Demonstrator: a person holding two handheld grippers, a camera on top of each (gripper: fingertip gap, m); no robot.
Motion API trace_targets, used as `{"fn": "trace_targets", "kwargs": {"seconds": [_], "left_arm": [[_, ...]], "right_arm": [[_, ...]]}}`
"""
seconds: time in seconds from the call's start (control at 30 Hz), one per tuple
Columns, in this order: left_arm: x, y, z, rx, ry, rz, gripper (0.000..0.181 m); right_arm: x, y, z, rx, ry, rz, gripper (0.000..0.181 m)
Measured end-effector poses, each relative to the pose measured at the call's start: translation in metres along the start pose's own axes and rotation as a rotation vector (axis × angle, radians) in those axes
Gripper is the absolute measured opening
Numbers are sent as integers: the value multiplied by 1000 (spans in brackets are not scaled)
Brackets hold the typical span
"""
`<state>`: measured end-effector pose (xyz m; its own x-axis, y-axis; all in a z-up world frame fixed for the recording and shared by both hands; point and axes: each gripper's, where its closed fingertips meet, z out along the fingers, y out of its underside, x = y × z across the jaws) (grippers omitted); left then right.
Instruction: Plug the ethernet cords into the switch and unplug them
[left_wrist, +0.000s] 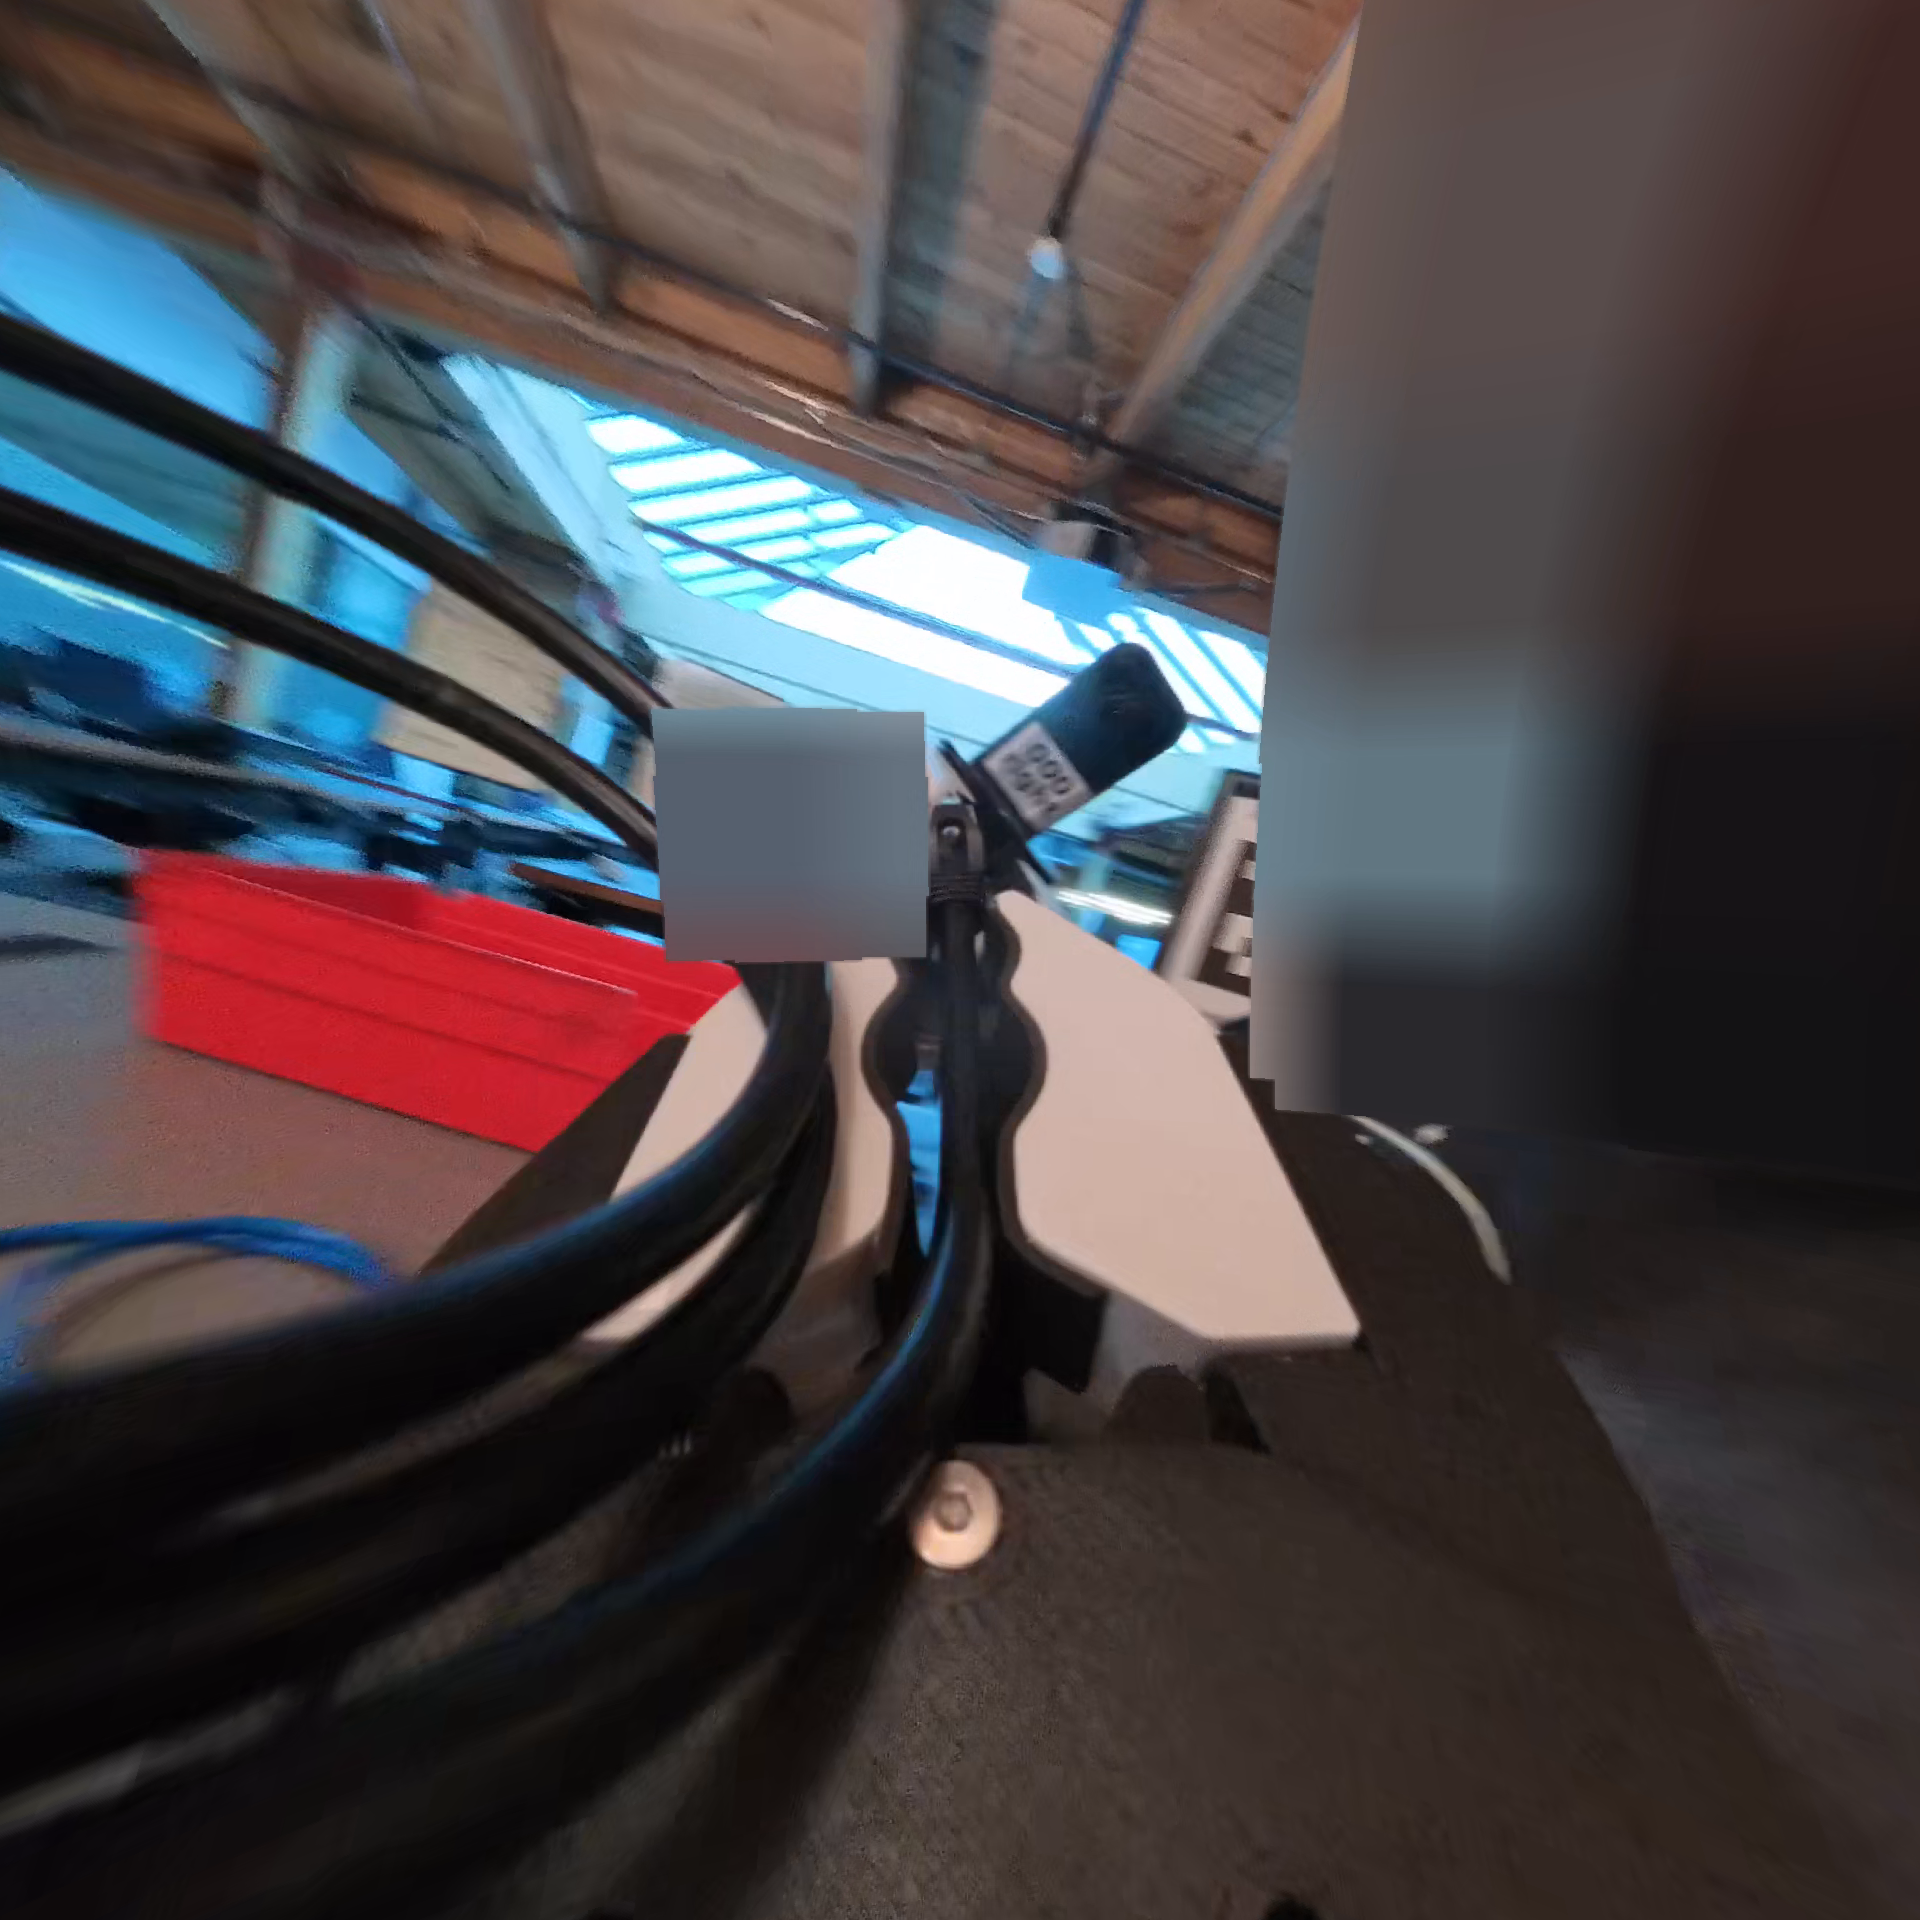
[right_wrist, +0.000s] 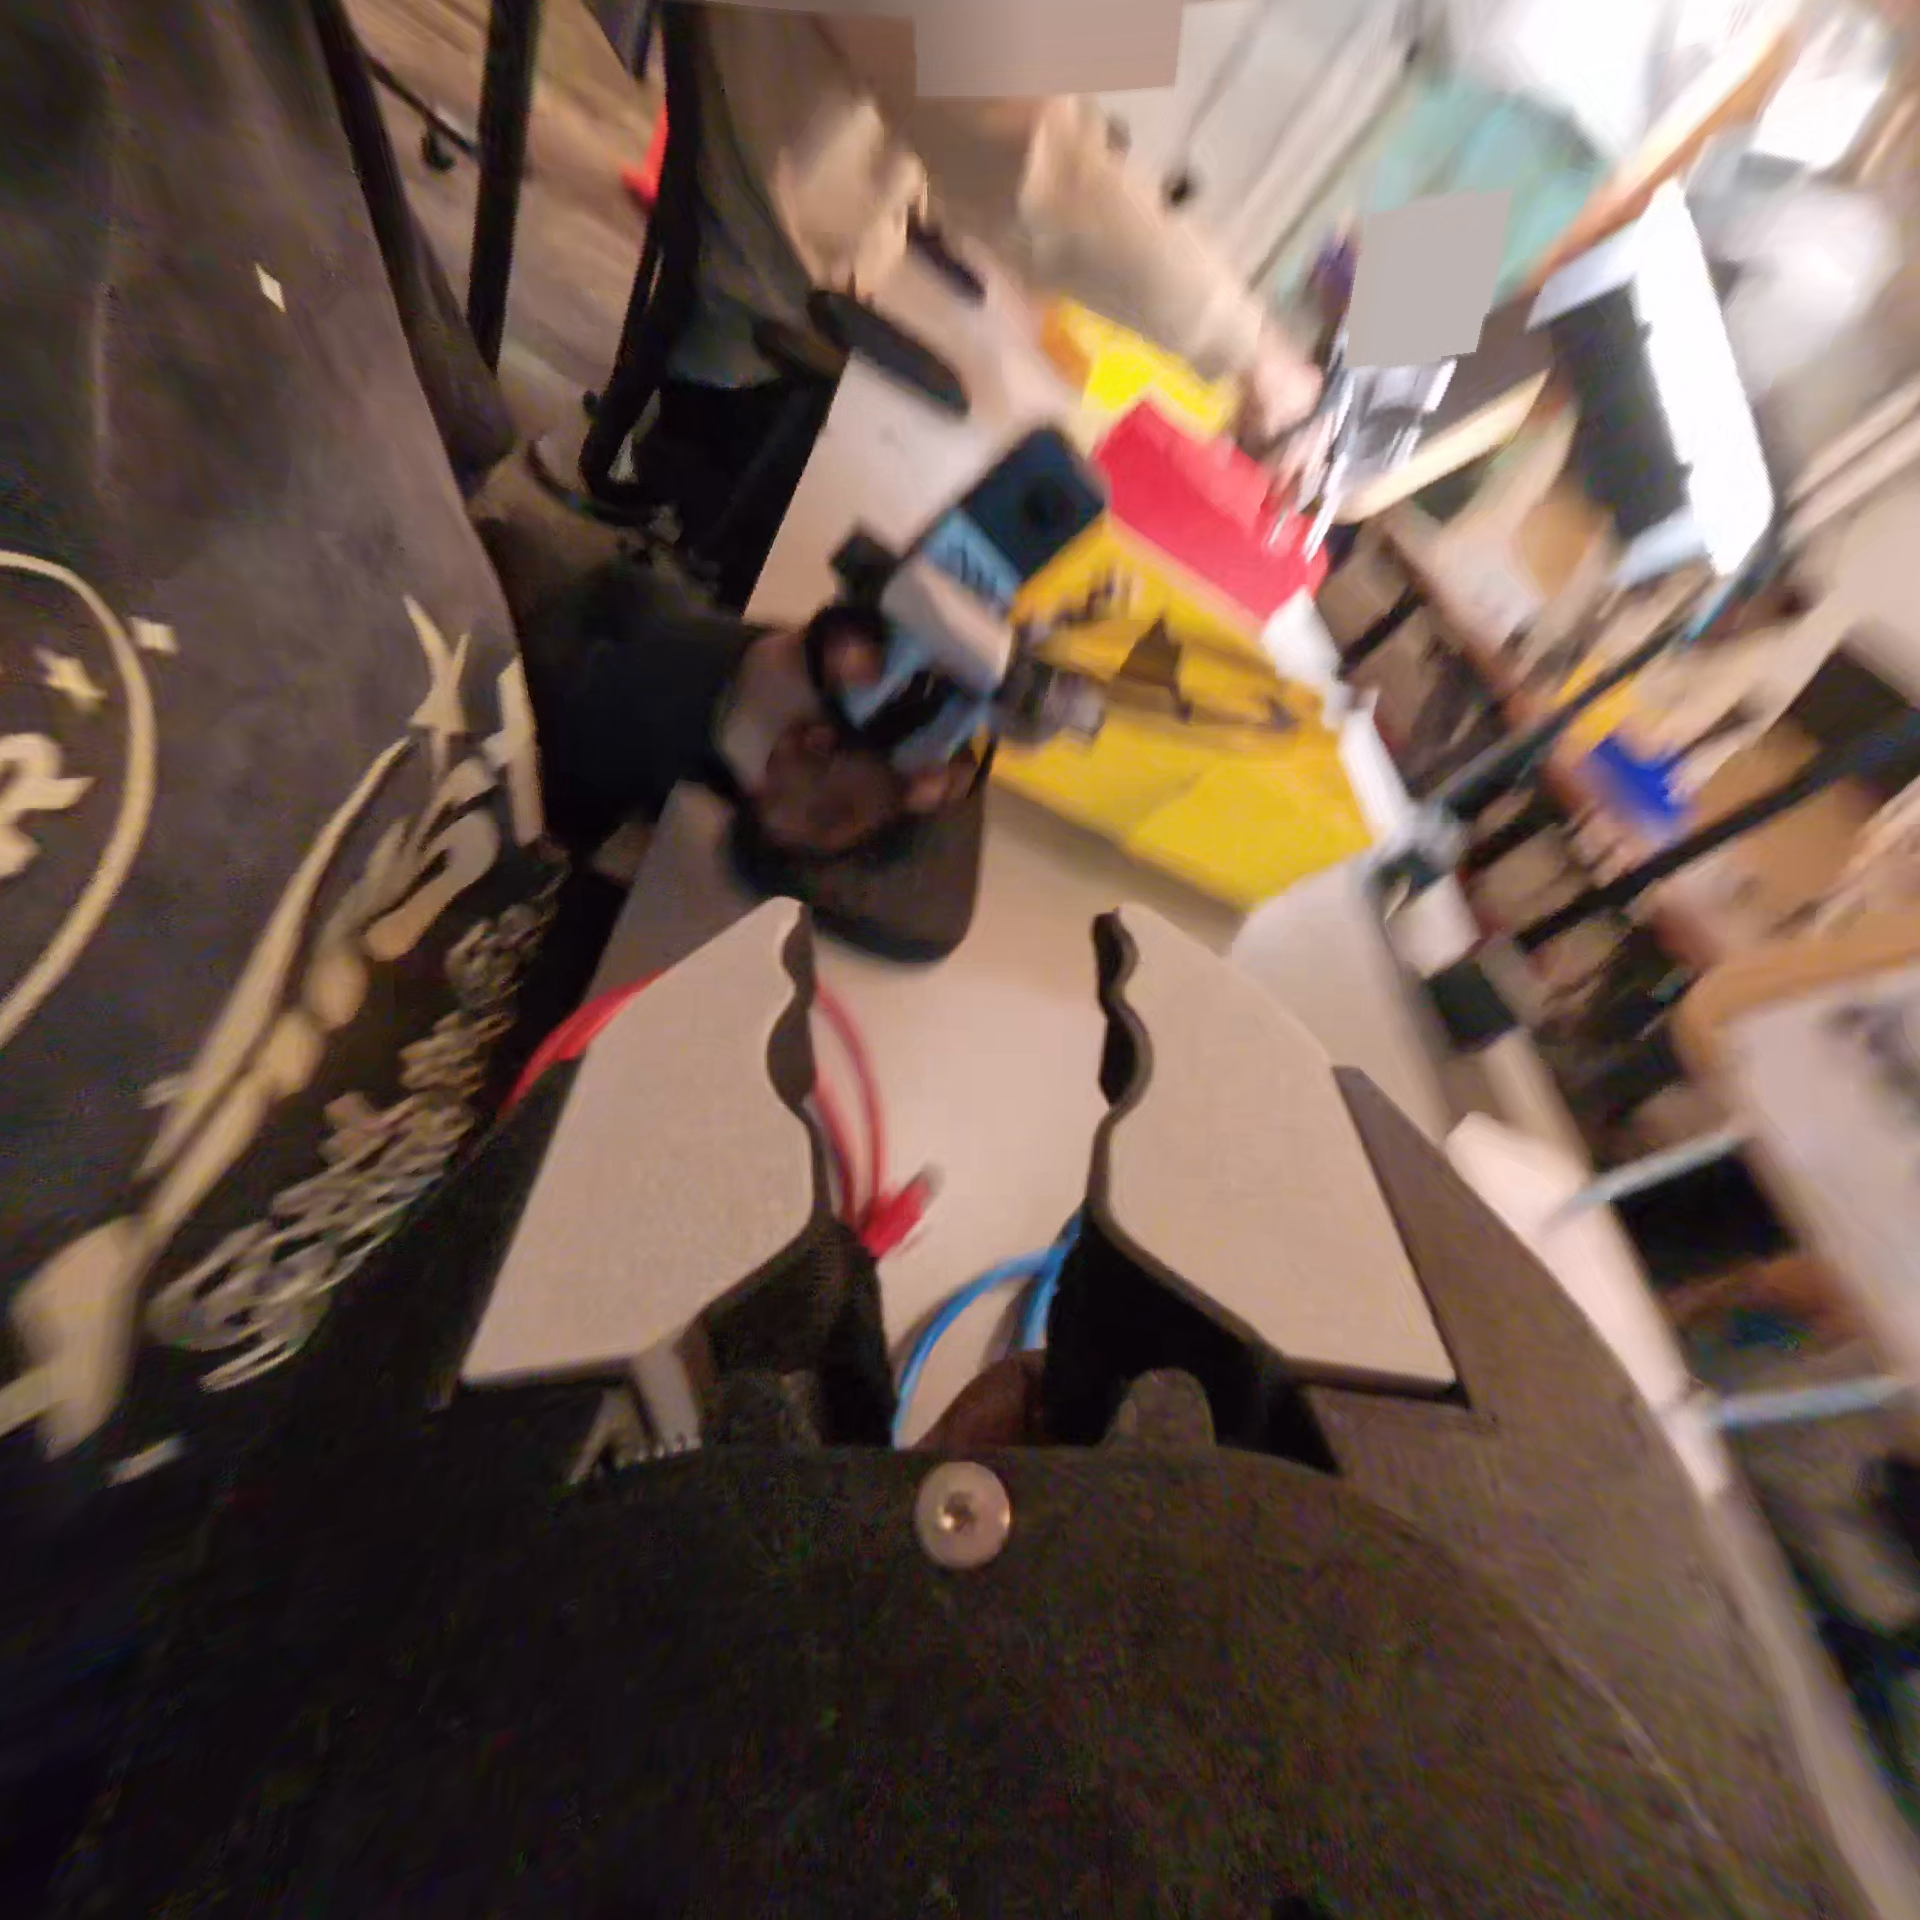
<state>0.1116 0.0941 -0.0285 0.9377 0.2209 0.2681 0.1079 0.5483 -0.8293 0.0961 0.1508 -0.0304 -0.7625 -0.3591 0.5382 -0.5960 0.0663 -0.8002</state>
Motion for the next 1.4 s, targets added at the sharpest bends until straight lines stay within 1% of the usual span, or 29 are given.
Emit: {"fn": "trace_targets", "kwargs": {"seconds": [0.07,0.13,0.2,0.3,0.33,0.4,0.47,0.5,0.57,0.63,0.73,0.8,0.97,1.03,1.1,1.17,1.23,1.33,1.4], "left_arm": [[-15,-15,-16,32,-133,144,9],[-20,-31,-30,92,-216,266,9],[-21,-40,-38,127,-251,329,10],[-19,-43,-39,133,-256,382,10],[-18,-42,-38,129,-247,384,9],[-21,-39,-38,120,-256,384,10],[-22,-40,-40,123,-260,383,9],[-23,-41,-42,128,-258,377,8],[-22,-43,-44,136,-255,375,10],[-23,-43,-46,132,-259,384,10],[-25,-43,-49,122,-272,408,10],[-26,-47,-54,134,-279,424,10],[-40,-58,-72,135,-369,470,10],[-46,-62,-73,122,-392,484,10],[-48,-60,-59,63,-359,489,10],[-51,-43,-31,-86,-297,519,10],[-57,-29,-4,-225,-217,501,10],[-76,-39,21,-274,-118,455,10],[-103,-50,32,-297,-112,454,10]], "right_arm": [[-5,32,-24,-167,-73,211,71],[-18,70,-47,-371,-140,352,89],[-25,107,-62,-551,-135,448,96],[-33,161,-70,-832,-90,554,107],[-36,173,-69,-893,-85,574,113],[-40,190,-63,-957,-98,588,117],[-40,202,-60,-1014,-125,588,118],[-41,208,-59,-1035,-147,591,115],[-50,212,-56,-1029,-226,648,103],[-53,212,-53,-977,-261,694,95],[-51,207,-50,-903,-231,595,93],[-51,198,-48,-833,-215,527,93],[-44,170,-46,-630,-141,393,92],[-43,162,-47,-589,-129,361,92],[-44,156,-44,-553,-131,335,92],[-45,155,-41,-533,-124,321,92],[-43,155,-39,-523,-112,320,92],[-42,152,-38,-497,-96,318,92],[-40,149,-37,-486,-84,304,92]]}}
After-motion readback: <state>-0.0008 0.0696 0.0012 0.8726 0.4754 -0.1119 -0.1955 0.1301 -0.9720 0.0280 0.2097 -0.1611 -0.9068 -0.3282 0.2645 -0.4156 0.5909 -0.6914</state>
